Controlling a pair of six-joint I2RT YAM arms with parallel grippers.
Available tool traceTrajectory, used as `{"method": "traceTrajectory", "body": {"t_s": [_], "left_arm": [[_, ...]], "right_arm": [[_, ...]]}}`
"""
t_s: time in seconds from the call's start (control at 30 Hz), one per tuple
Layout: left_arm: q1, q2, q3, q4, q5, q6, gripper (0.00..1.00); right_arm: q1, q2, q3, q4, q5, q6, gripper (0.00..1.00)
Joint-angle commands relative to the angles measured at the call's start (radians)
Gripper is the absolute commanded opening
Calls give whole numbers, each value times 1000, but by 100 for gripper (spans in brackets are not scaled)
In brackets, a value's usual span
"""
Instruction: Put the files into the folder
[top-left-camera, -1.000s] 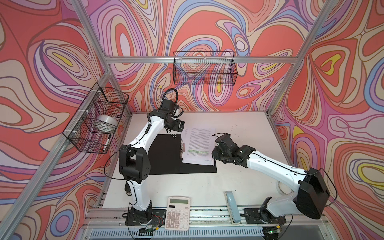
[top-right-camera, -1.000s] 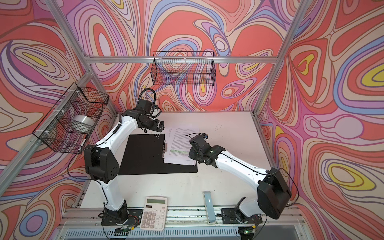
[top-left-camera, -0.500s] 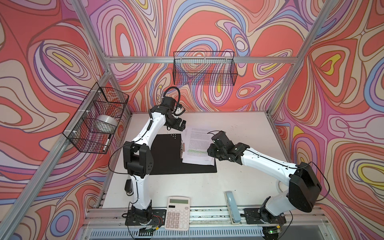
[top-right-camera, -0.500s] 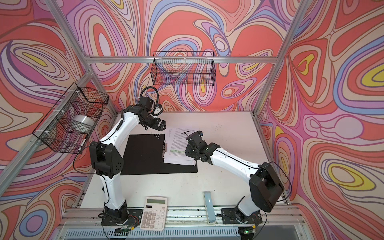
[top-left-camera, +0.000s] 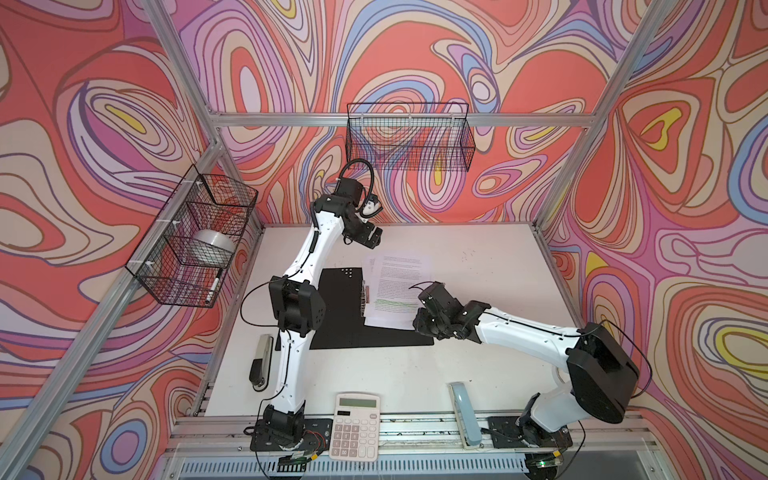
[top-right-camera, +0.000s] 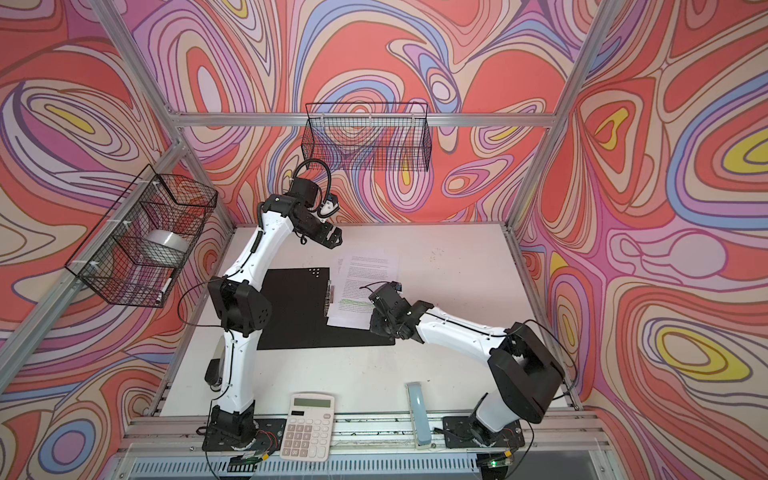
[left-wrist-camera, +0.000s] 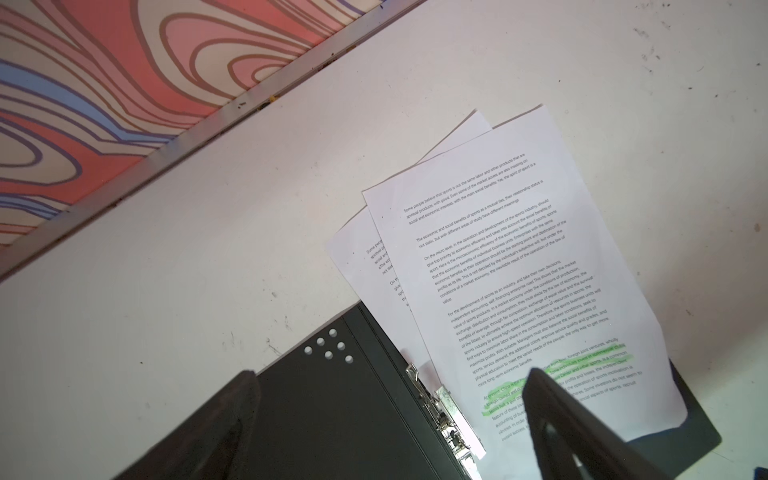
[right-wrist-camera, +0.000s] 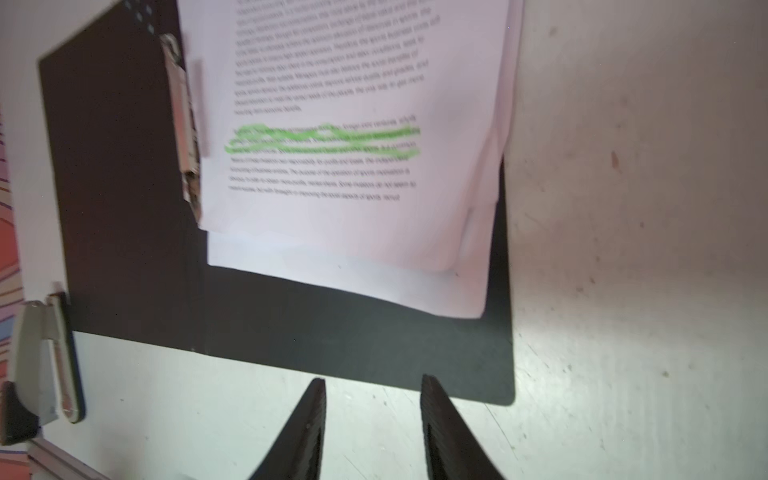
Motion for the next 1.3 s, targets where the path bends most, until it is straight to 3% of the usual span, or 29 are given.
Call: {"method": "traceTrajectory", "body": {"t_s": [0.0, 0.13, 0.27, 0.37, 0.5, 0.63, 0.7, 0.83, 0.93, 1.27], "left_arm": [[-28, 19, 9, 37, -100, 62, 100], [-25, 46, -33, 161, -185, 0, 100], [-24, 113, -12, 153, -86, -11, 100], [-25, 142, -21, 124, -47, -43, 100], [-22, 130, -76, 96, -77, -131, 100], [-5, 67, -202, 118, -17, -221, 100], [-1, 50, -249, 109, 27, -238, 100], [4, 39, -307, 105, 9, -249, 100], [20, 35, -311, 81, -12, -273, 100], [59, 31, -349, 156, 154, -280, 100]], "right_arm": [[22, -24, 17, -16, -1, -23, 39], [59, 6, 53, -32, 34, -45, 39], [59, 5, 86, -86, 147, -7, 40], [24, -8, 101, -101, 170, 15, 41], [-108, -25, 88, -39, 47, 9, 42], [-268, 16, 97, 59, -152, -16, 44], [-314, 59, 139, 54, -180, -60, 44], [-409, 159, 206, 72, -264, -95, 45], [-439, 211, 251, 83, -276, -116, 45], [-449, 392, 380, 31, -285, -170, 45]]}}
